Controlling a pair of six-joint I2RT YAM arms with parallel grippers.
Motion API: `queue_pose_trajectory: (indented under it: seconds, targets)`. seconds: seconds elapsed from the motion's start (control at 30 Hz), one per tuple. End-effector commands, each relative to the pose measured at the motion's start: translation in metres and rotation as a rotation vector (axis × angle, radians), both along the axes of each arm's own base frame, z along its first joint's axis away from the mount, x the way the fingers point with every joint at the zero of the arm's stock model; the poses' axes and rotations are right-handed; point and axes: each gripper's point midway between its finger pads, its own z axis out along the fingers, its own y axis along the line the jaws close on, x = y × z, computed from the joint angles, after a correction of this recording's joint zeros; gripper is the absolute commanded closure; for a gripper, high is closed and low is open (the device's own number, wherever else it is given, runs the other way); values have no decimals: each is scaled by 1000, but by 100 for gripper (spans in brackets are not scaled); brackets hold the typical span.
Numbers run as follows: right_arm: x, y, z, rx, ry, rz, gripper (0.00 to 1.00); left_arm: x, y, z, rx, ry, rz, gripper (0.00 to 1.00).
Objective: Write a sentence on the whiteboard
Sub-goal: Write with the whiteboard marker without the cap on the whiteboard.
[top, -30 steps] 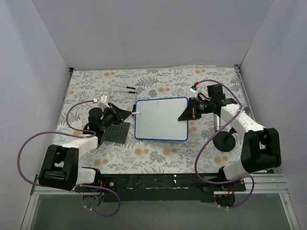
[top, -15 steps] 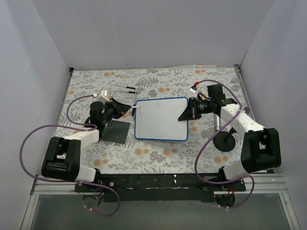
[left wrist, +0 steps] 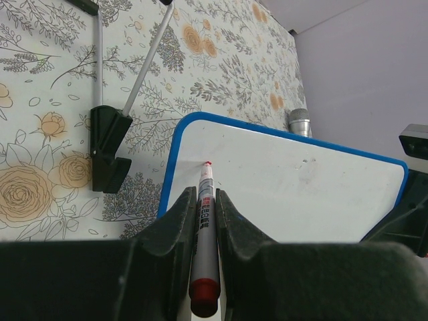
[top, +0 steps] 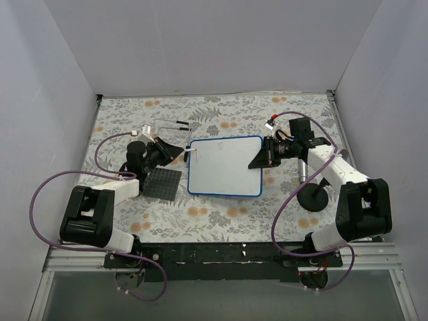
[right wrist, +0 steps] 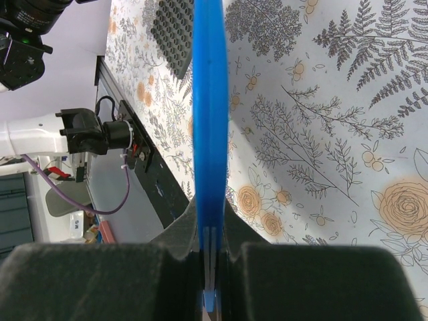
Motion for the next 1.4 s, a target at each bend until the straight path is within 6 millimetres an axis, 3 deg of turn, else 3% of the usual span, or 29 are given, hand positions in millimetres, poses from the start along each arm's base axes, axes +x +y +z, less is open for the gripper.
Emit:
queue_pose_trajectory:
  seconds: [0.0,0.57,0.9,1.37]
  targets:
    - [3,-3,-6,-31,-66,15,99,5,-5,11,3,-43,-26,100]
    - [3,-3,-6,-31,-65,15,99,-13,-16,7,-18,-13,-122,100]
    - [3,-3,-5,-31,-68,14,99,-26,-8,-17,34,54,-102,100]
    - [3,-3,-4,-28,-70,14,99,-23,2,-21,89,61,-51,100]
